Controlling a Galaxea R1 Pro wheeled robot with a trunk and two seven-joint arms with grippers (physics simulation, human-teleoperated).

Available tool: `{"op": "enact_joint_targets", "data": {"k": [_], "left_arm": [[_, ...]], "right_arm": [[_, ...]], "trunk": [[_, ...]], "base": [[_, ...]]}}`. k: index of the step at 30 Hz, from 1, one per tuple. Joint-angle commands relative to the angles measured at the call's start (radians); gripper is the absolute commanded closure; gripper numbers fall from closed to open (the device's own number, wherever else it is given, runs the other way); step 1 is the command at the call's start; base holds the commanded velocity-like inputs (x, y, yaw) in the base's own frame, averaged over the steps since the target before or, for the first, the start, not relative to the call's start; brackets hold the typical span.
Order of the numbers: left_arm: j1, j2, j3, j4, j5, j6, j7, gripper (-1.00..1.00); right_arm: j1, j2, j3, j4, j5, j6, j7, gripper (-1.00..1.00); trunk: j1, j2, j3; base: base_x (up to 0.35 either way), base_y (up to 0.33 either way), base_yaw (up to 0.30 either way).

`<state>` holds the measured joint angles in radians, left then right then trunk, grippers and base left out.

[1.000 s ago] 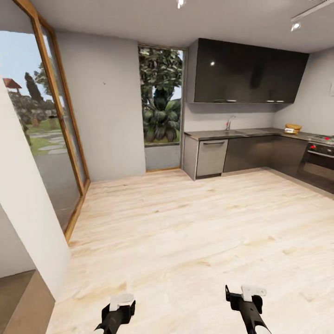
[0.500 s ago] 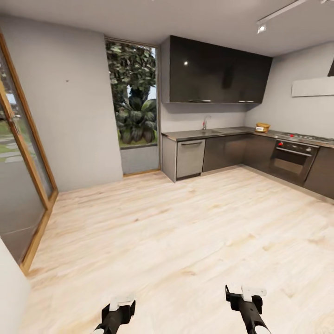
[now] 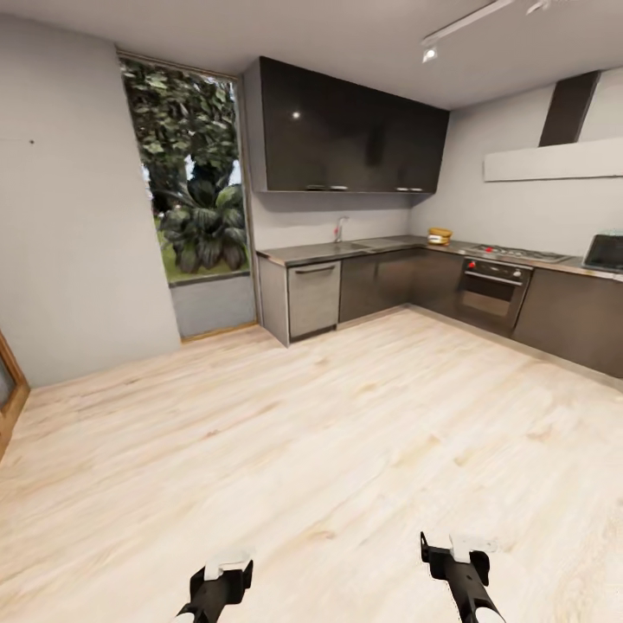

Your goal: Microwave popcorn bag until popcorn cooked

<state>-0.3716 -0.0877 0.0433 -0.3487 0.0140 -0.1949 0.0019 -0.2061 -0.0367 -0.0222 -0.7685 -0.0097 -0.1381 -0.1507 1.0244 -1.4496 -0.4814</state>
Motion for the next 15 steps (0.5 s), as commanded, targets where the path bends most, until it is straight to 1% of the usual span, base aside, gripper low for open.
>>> {"op": "enact_joint_targets", "data": {"k": [1, 6, 15], "left_arm": [[-0.001, -0.003, 0.004, 0.001, 0.001, -0.003, 0.0, -1.0], [0.0, -0.009, 0.004, 0.001, 0.0, -0.003, 0.0, -1.0], [-0.001, -0.011, 0.004, 0.001, -0.003, -0.003, 0.0, -1.0]], "right_arm": [[-0.001, 0.0, 0.001, 0.001, -0.001, -0.003, -0.003, -1.0], [-0.001, 0.0, 0.001, 0.001, -0.001, -0.003, -0.003, -1.0], [-0.001, 0.0, 0.001, 0.0, -0.001, -0.003, -0.003, -1.0]], "trunk": [[0.001, 0.0, -0.001], [0.001, 0.0, -0.005], [0.001, 0.0, -0.017]], "base": [[0.344, -0.079, -0.294], [0.344, -0.08, -0.256], [0.344, -0.096, -0.195]]}}
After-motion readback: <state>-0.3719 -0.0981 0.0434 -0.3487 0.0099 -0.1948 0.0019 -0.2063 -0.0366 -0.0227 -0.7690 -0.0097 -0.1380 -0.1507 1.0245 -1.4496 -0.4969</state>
